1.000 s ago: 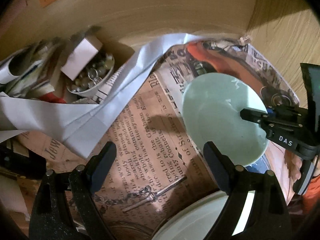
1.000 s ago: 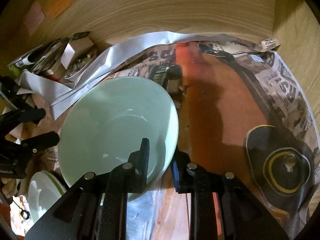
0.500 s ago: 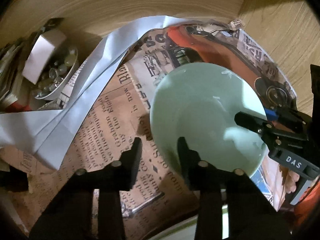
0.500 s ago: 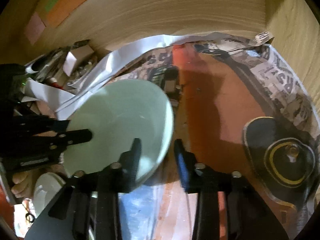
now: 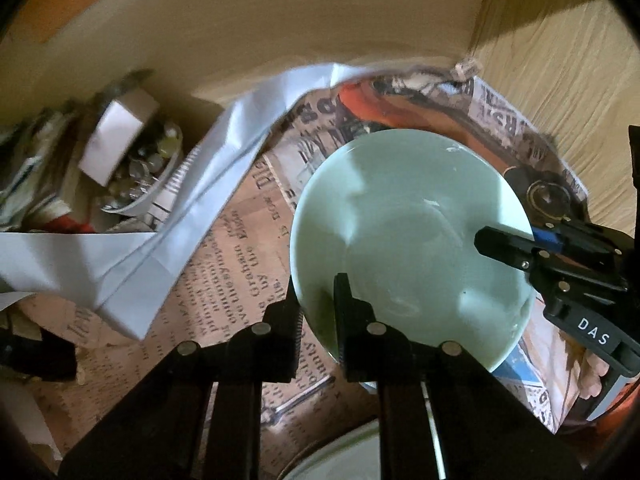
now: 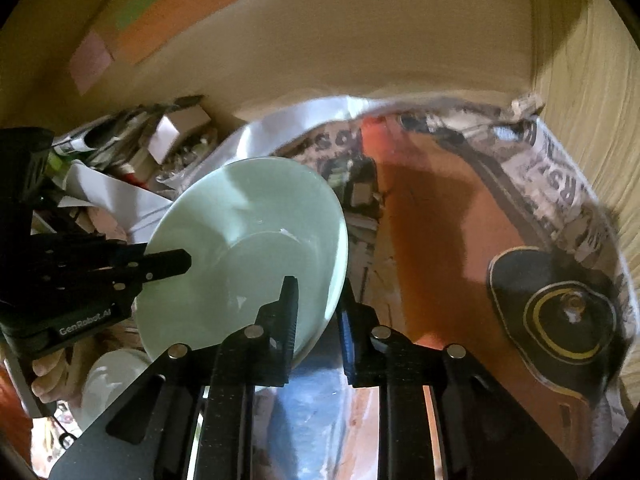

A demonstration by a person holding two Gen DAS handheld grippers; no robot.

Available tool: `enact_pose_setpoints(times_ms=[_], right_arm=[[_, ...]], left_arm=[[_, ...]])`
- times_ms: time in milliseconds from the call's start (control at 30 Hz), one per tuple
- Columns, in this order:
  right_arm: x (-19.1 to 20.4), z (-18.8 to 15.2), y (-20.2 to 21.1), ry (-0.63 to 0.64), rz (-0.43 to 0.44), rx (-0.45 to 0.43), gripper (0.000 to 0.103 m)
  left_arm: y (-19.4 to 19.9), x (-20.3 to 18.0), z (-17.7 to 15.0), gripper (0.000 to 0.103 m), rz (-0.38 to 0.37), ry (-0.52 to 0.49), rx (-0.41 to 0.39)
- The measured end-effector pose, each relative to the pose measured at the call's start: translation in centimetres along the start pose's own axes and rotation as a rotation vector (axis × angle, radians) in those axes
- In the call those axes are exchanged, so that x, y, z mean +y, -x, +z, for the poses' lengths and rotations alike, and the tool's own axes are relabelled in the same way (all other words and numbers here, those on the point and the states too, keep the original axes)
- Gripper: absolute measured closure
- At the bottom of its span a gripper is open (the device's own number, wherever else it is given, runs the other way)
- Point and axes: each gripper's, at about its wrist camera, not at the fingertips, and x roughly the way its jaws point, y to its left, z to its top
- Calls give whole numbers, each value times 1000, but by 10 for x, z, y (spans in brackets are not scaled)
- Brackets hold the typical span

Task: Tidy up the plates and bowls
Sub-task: 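Close both grippers on the mint green bowl rim and lift it, then carry the mint green bowl with both grippers over the white bowl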

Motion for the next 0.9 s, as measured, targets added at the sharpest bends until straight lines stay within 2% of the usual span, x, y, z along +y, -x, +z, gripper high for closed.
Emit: enact_pose_setpoints(times_ms=[433,667,900], right_arm=[[49,-2,57,62,24,-113,86],[80,-12,75,106,41,-132,86],[109,-24,81,145,83,-135,86]], left_arm=[[89,11,-35,89,8,24,-197],[121,25,-63,89,-8,67,-250],[148,42,-99,89,18,100,-289]])
